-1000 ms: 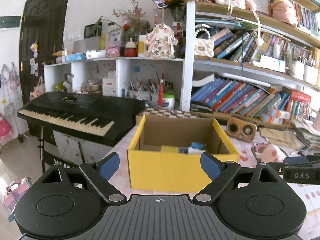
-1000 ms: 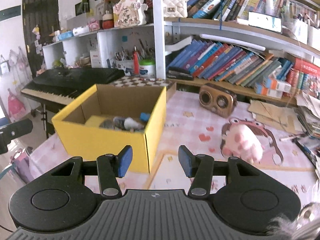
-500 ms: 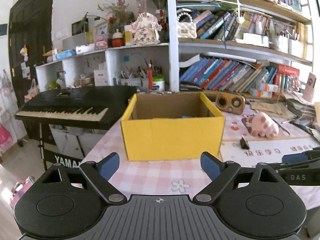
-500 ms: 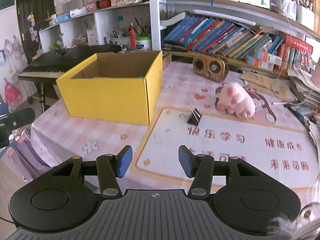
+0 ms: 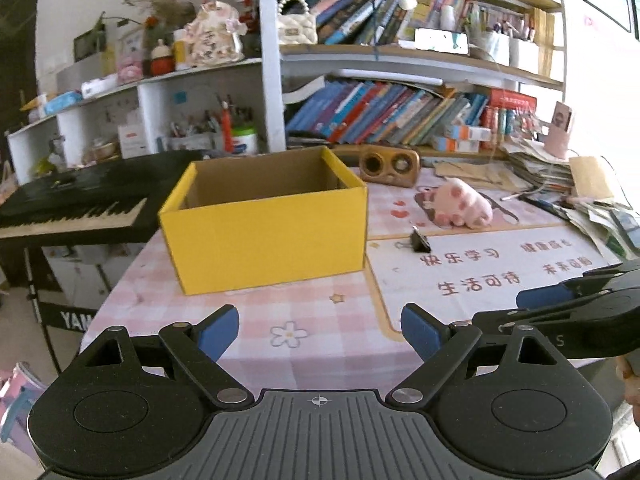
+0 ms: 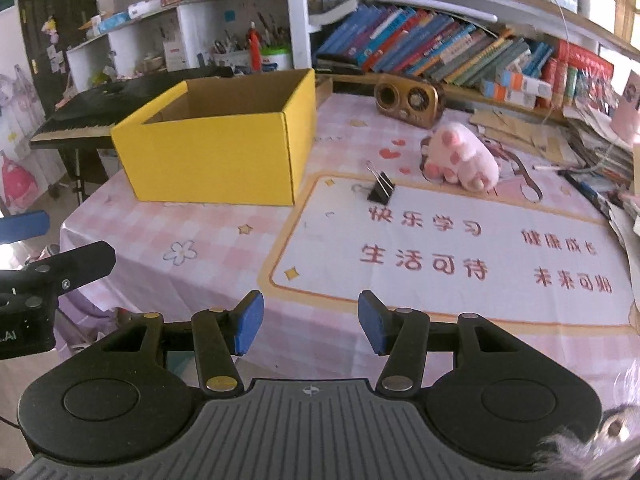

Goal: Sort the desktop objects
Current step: 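Move the left gripper to the black binder clip while the right gripper approaches the pink plush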

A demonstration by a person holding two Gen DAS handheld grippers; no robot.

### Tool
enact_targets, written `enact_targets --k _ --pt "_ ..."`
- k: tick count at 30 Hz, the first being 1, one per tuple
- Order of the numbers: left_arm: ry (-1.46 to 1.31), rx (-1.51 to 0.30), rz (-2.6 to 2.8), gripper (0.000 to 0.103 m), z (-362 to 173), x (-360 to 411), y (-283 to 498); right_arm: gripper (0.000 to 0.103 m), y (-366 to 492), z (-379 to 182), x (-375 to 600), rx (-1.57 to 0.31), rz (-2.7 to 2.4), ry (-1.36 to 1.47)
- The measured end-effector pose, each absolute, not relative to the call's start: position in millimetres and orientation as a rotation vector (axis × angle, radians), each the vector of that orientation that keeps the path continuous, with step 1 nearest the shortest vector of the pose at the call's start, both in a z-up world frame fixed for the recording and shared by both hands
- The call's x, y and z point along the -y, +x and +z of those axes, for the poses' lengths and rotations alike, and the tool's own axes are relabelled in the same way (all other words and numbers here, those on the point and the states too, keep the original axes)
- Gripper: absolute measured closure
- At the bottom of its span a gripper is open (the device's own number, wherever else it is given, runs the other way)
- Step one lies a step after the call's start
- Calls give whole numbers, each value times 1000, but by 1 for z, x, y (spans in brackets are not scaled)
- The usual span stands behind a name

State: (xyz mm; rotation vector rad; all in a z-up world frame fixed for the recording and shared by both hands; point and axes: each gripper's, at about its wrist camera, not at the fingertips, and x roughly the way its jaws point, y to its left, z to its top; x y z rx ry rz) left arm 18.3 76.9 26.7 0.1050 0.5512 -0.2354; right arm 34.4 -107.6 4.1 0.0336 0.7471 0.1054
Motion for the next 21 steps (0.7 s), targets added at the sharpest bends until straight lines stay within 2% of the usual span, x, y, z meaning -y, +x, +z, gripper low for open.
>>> enact_targets --k 21 --pt "126 -600 -347 12 20 -17 53 49 37 1 164 -768 -2 70"
